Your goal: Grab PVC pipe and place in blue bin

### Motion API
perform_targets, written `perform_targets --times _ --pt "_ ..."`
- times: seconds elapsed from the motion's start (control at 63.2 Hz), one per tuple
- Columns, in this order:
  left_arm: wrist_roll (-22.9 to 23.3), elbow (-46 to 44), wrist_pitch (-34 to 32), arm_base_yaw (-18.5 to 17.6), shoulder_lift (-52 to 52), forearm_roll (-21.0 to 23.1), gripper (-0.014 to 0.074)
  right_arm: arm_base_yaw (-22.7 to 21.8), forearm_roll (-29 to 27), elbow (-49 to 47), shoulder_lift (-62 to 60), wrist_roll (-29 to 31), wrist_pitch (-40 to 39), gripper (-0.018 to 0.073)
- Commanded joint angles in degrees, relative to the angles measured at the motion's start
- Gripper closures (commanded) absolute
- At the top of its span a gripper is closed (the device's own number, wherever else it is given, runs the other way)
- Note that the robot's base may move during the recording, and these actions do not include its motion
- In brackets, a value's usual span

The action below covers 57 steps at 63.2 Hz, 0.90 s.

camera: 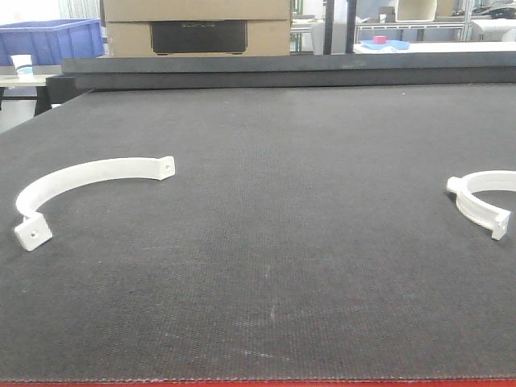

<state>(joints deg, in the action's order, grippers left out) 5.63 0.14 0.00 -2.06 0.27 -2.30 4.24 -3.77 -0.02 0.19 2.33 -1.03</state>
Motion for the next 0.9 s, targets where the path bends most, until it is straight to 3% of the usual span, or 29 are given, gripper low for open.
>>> perform_targets --times 0.0,0.886 --pt "-0.07 -0.14 -1.11 0.16 -0.27 0.14 0.0707 -0.22 -0.07 0.02 -0.19 0.23 -0.73 0.0727" --pt "-0.07 -0.14 -1.11 0.16 -0.27 0.14 0.0707 -0.22 -0.07 0.02 -0.19 0.23 -0.73 0.0727"
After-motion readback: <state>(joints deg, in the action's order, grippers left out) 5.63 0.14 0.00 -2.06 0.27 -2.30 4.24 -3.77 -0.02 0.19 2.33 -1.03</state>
